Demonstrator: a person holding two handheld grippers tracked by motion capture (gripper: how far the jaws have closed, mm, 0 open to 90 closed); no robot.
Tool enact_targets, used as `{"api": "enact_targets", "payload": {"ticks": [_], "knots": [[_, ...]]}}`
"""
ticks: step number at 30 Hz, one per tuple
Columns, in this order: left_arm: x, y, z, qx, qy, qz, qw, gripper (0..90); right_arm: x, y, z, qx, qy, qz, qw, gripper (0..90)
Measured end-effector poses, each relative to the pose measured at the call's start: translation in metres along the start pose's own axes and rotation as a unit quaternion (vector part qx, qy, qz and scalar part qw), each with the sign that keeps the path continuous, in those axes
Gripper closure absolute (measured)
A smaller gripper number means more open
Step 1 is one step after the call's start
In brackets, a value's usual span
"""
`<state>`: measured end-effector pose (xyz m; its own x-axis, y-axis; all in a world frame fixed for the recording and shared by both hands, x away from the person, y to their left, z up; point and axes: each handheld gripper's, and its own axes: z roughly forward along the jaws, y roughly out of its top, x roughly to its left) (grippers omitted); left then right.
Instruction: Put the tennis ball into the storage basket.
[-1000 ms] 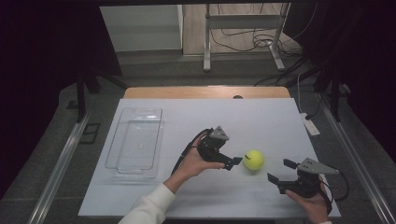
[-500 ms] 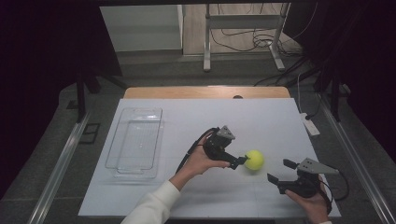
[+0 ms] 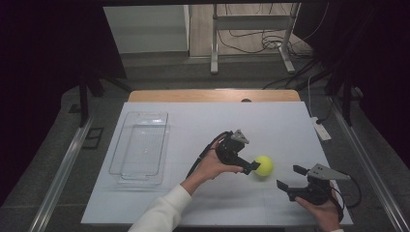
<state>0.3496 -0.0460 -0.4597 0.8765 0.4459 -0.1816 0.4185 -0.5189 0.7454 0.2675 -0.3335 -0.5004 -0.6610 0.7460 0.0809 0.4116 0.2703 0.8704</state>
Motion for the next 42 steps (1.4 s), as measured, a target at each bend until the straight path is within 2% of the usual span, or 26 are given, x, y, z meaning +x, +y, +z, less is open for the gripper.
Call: {"api": "enact_targets", "payload": {"ticks": [10, 18, 22, 42], "knots": [[-0.002, 0.007, 0.009, 0.005, -0.004, 0.003, 1.0000, 7.9, 0.000, 0.000, 0.000, 0.002, 0.000, 0.000, 1.0000, 9.1], [0.001, 0.008, 0.015, 0.012, -0.005, 0.001, 0.9999, 7.9, 0.001, 0.000, 0.000, 0.001, 0.001, 0.000, 1.0000, 9.0], [0.002, 0.009, 0.021, 0.015, -0.007, -0.004, 0.9999, 7.8, 0.000, 0.000, 0.000, 0.002, 0.001, 0.000, 1.0000, 9.0], [0.001, 0.020, 0.051, 0.045, -0.013, 0.002, 0.9989, 7.6, 0.000, -0.001, 0.001, 0.006, 0.003, -0.002, 1.0000, 9.0]]}}
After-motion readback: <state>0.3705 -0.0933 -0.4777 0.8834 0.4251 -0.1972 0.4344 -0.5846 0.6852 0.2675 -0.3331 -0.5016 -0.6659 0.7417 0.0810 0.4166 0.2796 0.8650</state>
